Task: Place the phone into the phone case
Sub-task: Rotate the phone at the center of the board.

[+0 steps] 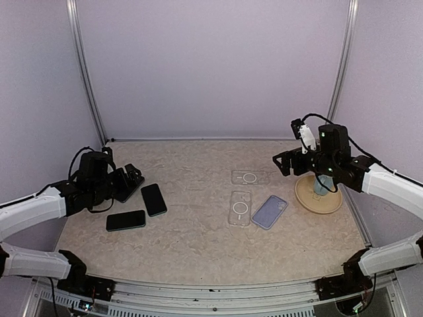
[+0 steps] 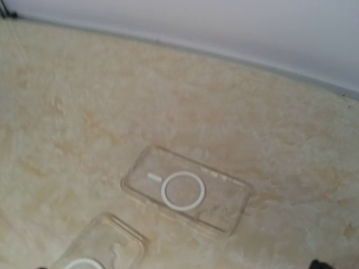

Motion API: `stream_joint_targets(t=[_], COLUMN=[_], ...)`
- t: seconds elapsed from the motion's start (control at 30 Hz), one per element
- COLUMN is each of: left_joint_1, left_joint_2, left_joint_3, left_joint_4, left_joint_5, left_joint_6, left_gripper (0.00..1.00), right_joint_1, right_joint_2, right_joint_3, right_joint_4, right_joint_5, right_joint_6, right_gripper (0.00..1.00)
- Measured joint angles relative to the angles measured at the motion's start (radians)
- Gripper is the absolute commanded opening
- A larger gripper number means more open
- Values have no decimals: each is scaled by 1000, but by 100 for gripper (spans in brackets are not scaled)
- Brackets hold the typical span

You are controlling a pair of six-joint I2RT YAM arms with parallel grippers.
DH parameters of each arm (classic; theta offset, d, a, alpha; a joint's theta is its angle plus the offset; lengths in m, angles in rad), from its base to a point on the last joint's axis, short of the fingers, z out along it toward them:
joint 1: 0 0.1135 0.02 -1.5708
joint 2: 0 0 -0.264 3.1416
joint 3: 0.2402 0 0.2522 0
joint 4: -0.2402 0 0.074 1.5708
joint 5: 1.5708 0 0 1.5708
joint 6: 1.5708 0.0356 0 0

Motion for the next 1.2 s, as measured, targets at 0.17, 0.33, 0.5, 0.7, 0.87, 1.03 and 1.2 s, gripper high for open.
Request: stream_joint_targets(t=[0.17,0.33,0.5,0.7,0.87,1.03,1.2], left_joint_1=[-21,-61,-93,-98,-98,-97,-88], left_joint_2=[48,143,265,414,516,592,648], left_joint_3=[-2,-2,11,82,182,243,257], left_joint_4=[0,1,1,2,8,9,8], left_joint_5=[-18,-22,-36,-57,-88,-111,-122], left_joint_6=[-43,-87,-109,-112,-97,-79,-76], left_gripper=[99,99,99,99,99,99,99], right_joint_1=[49,70,74,78,80,87,92], right_joint_2=[48,63,66,65,51,41,41], right_joint_3=[0,0,-5,-21,-24,-27,-27], right_joint_4=[-1,16,33,33,32,31,26], right_joint_5=[39,48,65,87,103,122,141], right_joint_6=[-41,-64,-77,-88,-90,-90,-90], right_gripper=[100,100,100,100,100,100,100])
